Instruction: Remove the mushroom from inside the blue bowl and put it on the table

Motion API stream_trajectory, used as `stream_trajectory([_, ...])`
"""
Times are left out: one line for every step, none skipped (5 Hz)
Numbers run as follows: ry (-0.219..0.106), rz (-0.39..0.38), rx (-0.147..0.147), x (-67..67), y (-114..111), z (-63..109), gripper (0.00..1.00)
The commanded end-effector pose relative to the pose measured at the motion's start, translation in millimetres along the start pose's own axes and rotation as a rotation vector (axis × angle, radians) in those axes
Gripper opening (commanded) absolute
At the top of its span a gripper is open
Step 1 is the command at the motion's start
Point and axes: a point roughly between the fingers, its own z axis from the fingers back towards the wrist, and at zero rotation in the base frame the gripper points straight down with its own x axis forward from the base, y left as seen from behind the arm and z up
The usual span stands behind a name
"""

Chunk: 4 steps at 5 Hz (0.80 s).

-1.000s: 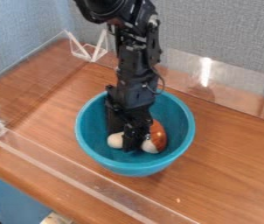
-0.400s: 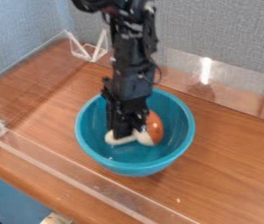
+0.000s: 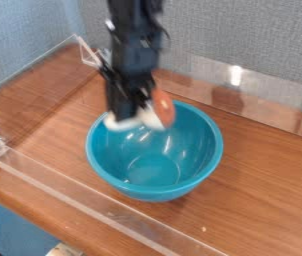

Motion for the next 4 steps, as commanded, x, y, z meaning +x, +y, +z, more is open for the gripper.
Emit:
stream_trajectory([-0.049,0.114,0.067,-19.9,47,56.5,0.00])
stream_trajectory([-0.029,0.002,0.052,-14.3,8,38.8,0.00])
stream_trajectory([-0.015,-0.088,0.052,-2.8,-25,26.8,0.00])
stream_trajectory([0.008,-0.082,0.041,-5.2,-17,11.4,0.00])
